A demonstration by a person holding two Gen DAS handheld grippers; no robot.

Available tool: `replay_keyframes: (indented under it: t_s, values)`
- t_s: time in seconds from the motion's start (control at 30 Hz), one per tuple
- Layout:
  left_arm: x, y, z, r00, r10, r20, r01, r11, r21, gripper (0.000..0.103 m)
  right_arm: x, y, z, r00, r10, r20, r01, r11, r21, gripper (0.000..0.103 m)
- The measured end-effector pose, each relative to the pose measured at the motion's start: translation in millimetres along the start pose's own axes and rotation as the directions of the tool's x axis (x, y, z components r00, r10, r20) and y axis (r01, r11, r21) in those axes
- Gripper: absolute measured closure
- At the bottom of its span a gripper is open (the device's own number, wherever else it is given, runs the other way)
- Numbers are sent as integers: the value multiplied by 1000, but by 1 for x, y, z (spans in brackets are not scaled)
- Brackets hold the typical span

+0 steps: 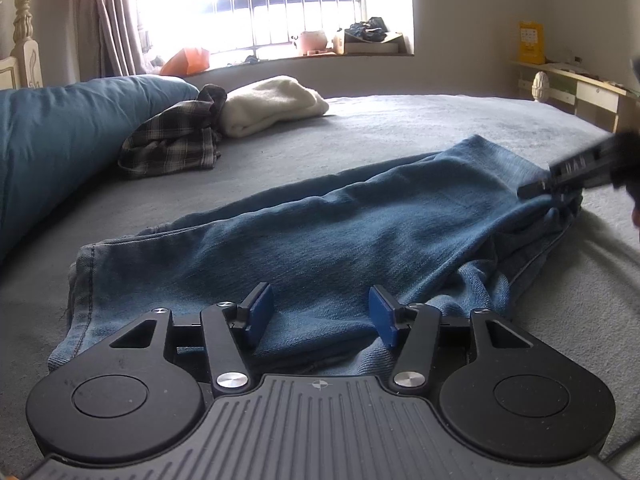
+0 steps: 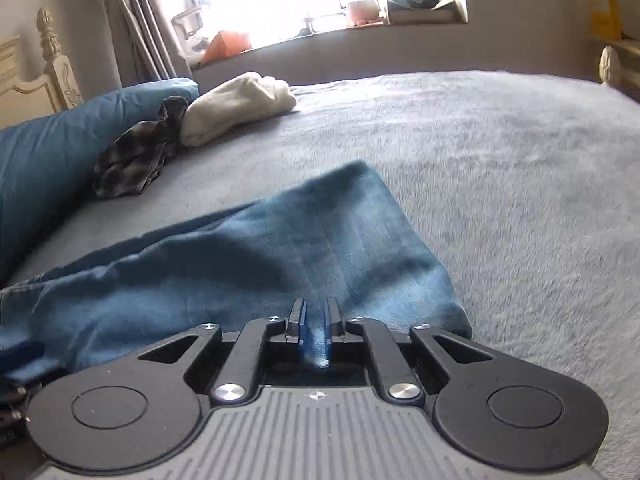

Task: Fold clothes

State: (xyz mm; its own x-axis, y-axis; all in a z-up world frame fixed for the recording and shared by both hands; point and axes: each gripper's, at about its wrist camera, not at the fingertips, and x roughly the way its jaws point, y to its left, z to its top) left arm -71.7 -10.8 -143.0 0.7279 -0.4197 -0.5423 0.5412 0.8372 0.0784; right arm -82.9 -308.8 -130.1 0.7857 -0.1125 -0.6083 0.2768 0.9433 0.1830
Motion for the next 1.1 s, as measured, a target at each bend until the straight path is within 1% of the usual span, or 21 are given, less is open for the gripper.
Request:
replay_keyframes:
  t_s: [0.03,0.13,0.27,0.33,0.37,0.4,0.53,0.6,0.63,0.73,0.83,0.9,0.93,0.97,1.0,1.03,1.07,1.1]
  values:
    - [0,0,0,1000,2,1,-2,1000,1,50,2,-4,1,1000,-17,-5,17,1000,19,91]
    - [0,-1,-1,1000,5,4,-5,1000,6,50,9,10,17,1000,26,12,-26,999,-19,90]
    - [-2,-2,-2,1000,5,8,-5,1000,6,49,41,23,38,995,93,-46,-95,995,-37,90]
    - [-2,-2,-2,1000,6,10,-6,1000,7,49,60,31,41,993,71,-93,-76,995,-57,90]
    - [-2,-2,-2,1000,6,11,-6,1000,8,49,71,33,41,993,34,-111,-43,996,-79,91]
    - [-2,-2,-2,1000,6,12,-6,1000,10,49,78,31,42,994,20,-104,-28,997,-77,91]
    - [-2,0,-3,1000,-1,14,1,1000,10,49,88,8,55,996,47,-81,-40,996,81,91]
    - [-1,1,-3,1000,-3,14,3,1000,10,49,83,1,59,997,42,-62,-35,992,120,90]
    - [-1,1,-3,1000,-5,14,5,1000,9,48,77,-2,60,997,63,-45,-56,989,140,90]
    - [-1,2,-3,1000,-6,17,6,1000,10,48,57,-1,59,990,141,-12,-138,979,152,90]
    - [0,2,-2,1000,-6,16,6,1000,9,47,50,6,51,982,186,-32,-182,978,103,89]
    - [1,2,-2,1000,-6,14,6,1000,8,47,54,4,43,993,95,-63,-91,994,60,89]
    - [1,2,-2,1000,-7,12,7,1000,7,47,57,-6,40,995,55,-78,-48,994,95,89]
    - [1,2,-1,1000,-7,10,7,1000,3,47,55,-23,40,995,69,-66,-54,978,199,89]
    - [0,3,-1,1000,-8,8,8,1000,-2,47,54,-40,40,995,81,-51,-62,952,299,89]
    - [1,3,-1,1000,-8,8,8,1000,-6,47,48,-50,42,996,88,-34,-70,931,357,89]
    - [1,3,-1,1000,-6,8,6,1000,-8,47,42,-60,43,995,94,-17,-79,908,412,89]
    - [1,2,-1,1000,-4,8,4,1000,-8,47,34,-62,47,995,103,-13,-89,910,404,89]
